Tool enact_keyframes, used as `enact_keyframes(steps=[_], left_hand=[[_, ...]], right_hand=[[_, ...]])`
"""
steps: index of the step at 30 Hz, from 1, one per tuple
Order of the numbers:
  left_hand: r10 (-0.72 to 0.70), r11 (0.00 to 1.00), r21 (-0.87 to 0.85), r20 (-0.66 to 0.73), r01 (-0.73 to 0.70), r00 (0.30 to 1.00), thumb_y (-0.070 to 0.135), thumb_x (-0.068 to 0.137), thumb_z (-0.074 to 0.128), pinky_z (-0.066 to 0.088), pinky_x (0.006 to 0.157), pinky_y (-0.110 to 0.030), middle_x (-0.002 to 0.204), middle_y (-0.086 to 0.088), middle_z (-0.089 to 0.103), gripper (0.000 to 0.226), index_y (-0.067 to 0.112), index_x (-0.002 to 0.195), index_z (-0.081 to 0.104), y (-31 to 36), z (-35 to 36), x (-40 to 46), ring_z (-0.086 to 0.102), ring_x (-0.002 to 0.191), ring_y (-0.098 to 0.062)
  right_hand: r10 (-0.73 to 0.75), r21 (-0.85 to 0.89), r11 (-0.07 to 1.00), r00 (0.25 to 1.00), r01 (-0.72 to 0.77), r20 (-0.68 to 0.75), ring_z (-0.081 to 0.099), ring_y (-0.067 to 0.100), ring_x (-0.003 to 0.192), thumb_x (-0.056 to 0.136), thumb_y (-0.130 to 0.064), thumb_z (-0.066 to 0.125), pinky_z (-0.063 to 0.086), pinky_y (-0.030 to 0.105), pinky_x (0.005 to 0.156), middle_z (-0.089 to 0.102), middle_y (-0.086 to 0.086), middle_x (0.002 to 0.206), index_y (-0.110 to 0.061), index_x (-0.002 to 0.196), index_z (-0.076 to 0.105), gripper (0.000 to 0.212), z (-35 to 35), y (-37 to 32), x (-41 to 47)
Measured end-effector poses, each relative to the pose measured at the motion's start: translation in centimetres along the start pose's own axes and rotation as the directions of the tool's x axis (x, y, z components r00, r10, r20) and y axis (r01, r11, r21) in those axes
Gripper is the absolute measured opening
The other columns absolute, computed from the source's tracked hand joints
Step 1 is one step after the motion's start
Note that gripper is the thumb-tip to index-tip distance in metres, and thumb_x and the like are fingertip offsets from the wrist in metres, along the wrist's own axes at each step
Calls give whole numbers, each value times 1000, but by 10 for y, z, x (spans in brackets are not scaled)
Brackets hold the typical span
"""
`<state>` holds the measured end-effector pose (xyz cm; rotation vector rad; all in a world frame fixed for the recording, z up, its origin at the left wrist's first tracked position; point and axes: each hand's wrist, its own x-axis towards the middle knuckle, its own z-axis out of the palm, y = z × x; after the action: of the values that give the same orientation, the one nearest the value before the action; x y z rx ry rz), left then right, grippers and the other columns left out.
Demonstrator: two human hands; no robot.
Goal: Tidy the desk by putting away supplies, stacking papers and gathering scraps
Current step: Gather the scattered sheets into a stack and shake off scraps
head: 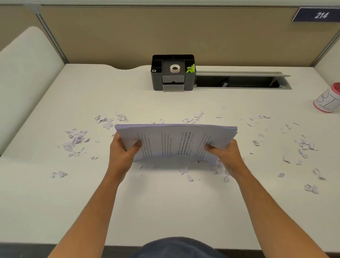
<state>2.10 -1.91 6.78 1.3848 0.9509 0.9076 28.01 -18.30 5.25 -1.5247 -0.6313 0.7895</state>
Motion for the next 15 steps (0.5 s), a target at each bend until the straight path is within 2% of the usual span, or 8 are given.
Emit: enact_keyframes(steps=[2,7,11,15], left_hand=[[-14,1000,19,-11,14,1000,1,84,71,52,87,-26,111,8,66,42,27,113,56,-2,2,1,63,104,-4],[-1,999,42,-3,1,1000,20,78,70,52,93,-37,119,-2,66,49,17,124,54,-3,2,2,62,112,-19],[27,998,53,10,-28,1000,20,82,69,53,92,-37,120,-1,66,45,19,125,54,-2,2,4,63,111,-19],[-17,997,81,16,16,1000,8,89,68,53,94,-38,117,4,65,41,20,125,51,-10,4,2,62,110,-16]], right_hand=[[6,2,1000,1000,-6,-13,66,20,105,78,-1,77,58,36,86,71,6,111,-10,120,63,46,0,2,1],[0,-20,1000,1000,-1,-27,66,18,104,80,-2,76,58,34,86,70,2,110,-24,112,63,40,3,5,0],[-6,-32,999,1000,5,-30,66,16,103,82,-4,74,58,33,83,69,0,109,-28,110,62,38,4,4,1],[20,-91,996,1000,-19,0,65,15,103,85,-5,72,58,36,86,68,1,110,-30,107,62,35,3,9,-2]])
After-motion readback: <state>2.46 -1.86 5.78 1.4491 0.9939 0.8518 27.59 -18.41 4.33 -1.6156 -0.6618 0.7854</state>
